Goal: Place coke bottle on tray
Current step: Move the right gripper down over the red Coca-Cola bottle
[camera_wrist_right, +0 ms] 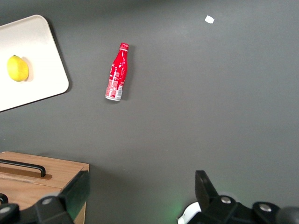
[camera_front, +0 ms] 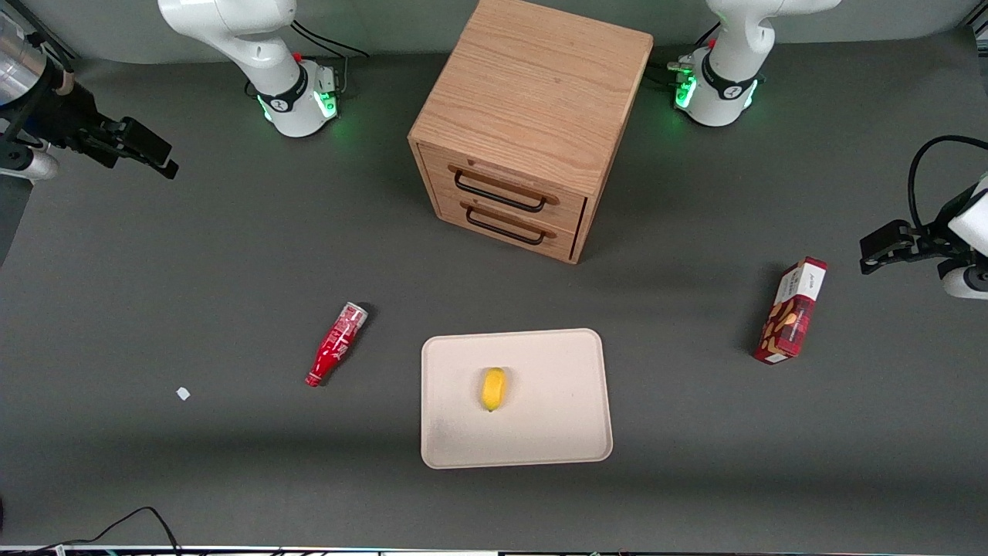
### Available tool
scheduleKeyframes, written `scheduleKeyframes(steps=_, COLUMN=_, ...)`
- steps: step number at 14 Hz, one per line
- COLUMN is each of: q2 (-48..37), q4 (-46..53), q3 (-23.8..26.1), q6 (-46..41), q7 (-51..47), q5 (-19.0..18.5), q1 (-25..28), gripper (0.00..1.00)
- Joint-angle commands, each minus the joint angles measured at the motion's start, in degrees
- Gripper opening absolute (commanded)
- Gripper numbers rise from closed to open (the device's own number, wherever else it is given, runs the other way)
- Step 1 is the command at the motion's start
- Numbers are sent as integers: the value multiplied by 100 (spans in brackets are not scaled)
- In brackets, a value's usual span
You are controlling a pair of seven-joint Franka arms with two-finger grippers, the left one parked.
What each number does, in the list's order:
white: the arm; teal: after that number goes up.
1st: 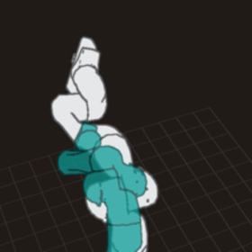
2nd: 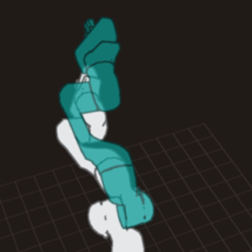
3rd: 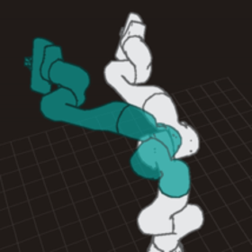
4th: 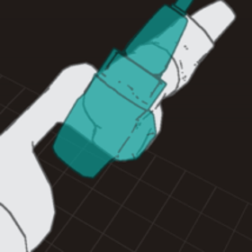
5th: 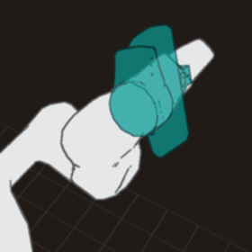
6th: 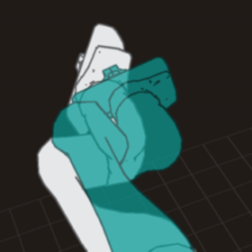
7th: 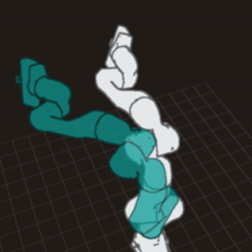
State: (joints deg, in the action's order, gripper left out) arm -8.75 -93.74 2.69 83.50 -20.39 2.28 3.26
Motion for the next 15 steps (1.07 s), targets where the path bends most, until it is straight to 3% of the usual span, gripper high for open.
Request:
scheduleKeyframes(steps=1, q2=243, q4=444, q3=-67, q6=-386, q7=-70, q5=132, q1=52, gripper=100)
scheduleKeyframes(steps=10, q2=417, q4=567, q3=-50, q6=-502, q7=9, q5=132, q1=61, gripper=100)
scheduleKeyframes(steps=15, q2=1751, q4=1640, q3=196, q6=-397, q7=-640, q5=167, q1=105, gripper=100)
